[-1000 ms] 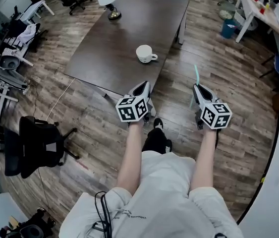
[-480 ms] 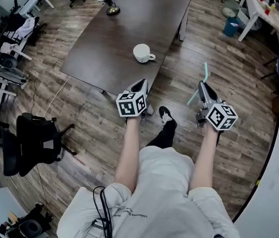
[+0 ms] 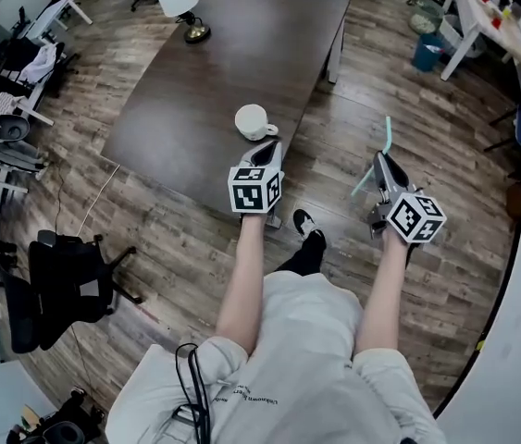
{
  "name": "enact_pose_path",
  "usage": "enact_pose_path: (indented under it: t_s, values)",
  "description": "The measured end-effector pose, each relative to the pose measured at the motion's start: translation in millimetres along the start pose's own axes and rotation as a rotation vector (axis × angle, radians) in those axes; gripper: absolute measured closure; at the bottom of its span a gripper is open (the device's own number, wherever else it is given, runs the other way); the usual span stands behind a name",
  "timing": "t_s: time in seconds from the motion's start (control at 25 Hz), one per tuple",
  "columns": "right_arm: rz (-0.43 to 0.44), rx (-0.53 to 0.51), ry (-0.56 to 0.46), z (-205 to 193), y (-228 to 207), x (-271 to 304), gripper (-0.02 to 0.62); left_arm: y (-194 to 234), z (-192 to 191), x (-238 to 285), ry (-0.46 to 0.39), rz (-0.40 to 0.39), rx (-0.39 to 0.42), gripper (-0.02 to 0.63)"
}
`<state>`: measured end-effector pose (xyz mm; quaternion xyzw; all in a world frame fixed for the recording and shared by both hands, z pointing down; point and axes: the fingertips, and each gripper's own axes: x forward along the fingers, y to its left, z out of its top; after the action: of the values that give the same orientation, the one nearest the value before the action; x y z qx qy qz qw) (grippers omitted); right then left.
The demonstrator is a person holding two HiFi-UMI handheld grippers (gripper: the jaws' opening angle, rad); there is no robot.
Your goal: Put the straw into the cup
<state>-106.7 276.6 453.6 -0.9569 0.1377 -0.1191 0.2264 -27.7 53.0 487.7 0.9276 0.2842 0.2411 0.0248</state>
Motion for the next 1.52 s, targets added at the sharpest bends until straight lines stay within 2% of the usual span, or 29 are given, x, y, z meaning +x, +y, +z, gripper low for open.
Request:
enact_pose_path:
  t_s: [0.2, 0.36, 0.56, 0.72, 0.92, 1.24, 1.36, 1.52]
  values:
    - [0.013, -0.046, 0.056, 14.4, -11.9, 35.9, 0.549, 8.4, 37.9, 33.5, -0.029, -0.003, -0.014, 0.605]
    - [0.029, -0.08, 0.098, 25.5, -20.0, 68.1, 0.549, 18.6, 54.1, 53.2, -0.035, 0.008, -0.027, 0.605]
    - [0.084, -0.123, 0.181, 20.6, -15.1, 120.0, 0.548, 61.6, 64.6, 64.4, -0.044, 0.094, -0.067, 0.605]
    - [0.14, -0.161, 0.244, 17.3, -3.3, 163.1, 0.548, 95.0, 64.8, 74.2, -0.002, 0.174, -0.031, 0.605]
    - [0.245, -0.169, 0.324, 8.2, 22.5, 231.6, 0.548, 140.8, 60.6, 76.8, 0.03, 0.232, -0.083, 0.605]
    - [0.427, -0.168, 0.444, -23.5, 75.2, 299.8, 0.548, 190.9, 34.3, 70.3, 0.066, 0.331, -0.193, 0.605]
    - [0.474, -0.185, 0.468, -26.1, 95.4, 321.9, 0.548, 204.6, 32.5, 73.6, 0.054, 0.344, -0.226, 0.605]
    - [0.528, -0.146, 0.464, -28.1, 118.7, 347.1, 0.548, 213.9, 31.8, 73.1, 0.037, 0.343, -0.243, 0.605]
